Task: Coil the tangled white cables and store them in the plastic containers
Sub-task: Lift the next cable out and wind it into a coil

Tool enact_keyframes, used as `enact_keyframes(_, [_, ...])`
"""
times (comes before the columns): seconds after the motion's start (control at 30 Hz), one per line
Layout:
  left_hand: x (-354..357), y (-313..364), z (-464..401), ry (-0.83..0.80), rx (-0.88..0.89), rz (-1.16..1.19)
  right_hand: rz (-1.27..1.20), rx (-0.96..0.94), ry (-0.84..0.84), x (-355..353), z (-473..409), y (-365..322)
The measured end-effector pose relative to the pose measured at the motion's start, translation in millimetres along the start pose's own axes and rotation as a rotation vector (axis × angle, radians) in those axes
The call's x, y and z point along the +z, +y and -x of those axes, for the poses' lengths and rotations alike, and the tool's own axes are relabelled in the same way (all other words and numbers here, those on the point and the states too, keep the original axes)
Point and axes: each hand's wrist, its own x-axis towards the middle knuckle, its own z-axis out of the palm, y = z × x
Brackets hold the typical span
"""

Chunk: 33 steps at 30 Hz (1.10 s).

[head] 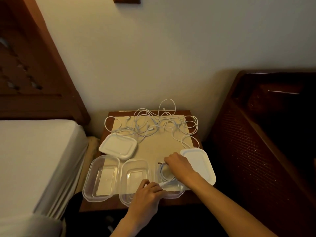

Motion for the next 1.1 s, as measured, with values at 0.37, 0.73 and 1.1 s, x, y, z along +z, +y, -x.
enact_keyframes(0.37, [4,-9,-4,0.002,-0.061,-0.002,0.002,-0.07,0.147,19,5,6])
enact_keyframes(0.73, [-17,-13,-21,0.167,-0.052,0.126,-0.161,-0.04,0.299,4,8,14])
enact_keyframes(1.1, [-76,-90,-151,0.315,-0.279,0.016,-0.462,0.209,0.47,-53,-75,66])
